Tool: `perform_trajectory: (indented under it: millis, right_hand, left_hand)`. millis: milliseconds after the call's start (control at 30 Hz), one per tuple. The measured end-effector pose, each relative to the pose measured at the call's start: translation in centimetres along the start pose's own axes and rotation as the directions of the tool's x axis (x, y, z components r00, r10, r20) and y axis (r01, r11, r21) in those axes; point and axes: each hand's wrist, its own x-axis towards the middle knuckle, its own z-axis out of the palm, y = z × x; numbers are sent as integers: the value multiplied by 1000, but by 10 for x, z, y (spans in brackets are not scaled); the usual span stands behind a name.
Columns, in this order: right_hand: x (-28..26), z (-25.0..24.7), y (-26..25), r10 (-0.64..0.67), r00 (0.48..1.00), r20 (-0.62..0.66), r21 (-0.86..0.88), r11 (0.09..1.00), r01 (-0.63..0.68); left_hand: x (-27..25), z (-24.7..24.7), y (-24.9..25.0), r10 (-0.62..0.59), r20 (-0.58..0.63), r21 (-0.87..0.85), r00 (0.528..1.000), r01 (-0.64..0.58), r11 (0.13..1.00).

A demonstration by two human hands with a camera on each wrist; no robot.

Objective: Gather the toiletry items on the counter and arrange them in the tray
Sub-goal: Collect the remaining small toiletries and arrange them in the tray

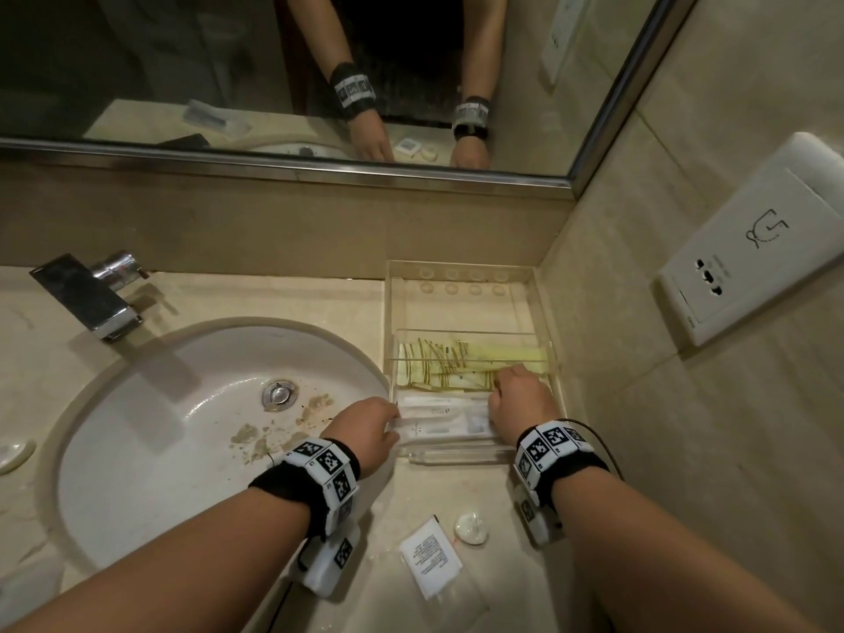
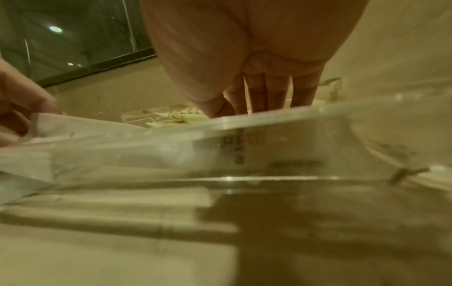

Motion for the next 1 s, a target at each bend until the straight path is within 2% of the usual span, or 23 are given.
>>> perform_trajectory:
  millis: [100, 167, 267, 367, 633, 867, 1000]
  right_hand:
    - [-3, -4, -5, -30, 997, -75, -11, 1000, 30]
    - [-8, -7, -10, -25, 998, -64, 27, 999, 26]
    - [-20, -3, -21, -85, 996, 34, 131, 988, 80]
    - [-34, 6, -28, -221, 965, 139, 95, 973, 209]
    - [-27, 9, -27, -180, 965, 193, 22, 984, 179]
    - [-30, -7, -43, -206, 973, 106, 25, 979, 204]
    - [-33, -23, -67, -226, 967, 119, 36, 974, 223]
  left_hand:
    - [2, 1, 0, -21, -15, -76, 1000, 20, 997]
    - [5, 1, 1, -42, -49, -90, 998, 38, 995]
    - [11, 2, 5, -49, -78, -63, 996, 44, 997]
    - [17, 6, 9, -53, -83, -53, 995, 48, 997]
    - [13, 9, 10, -123, -52, -91, 991, 118, 989]
    - [-5, -16, -5, -140, -84, -147, 986, 127, 981]
    - [-19, -35, -18, -152, -91, -135, 984, 139, 981]
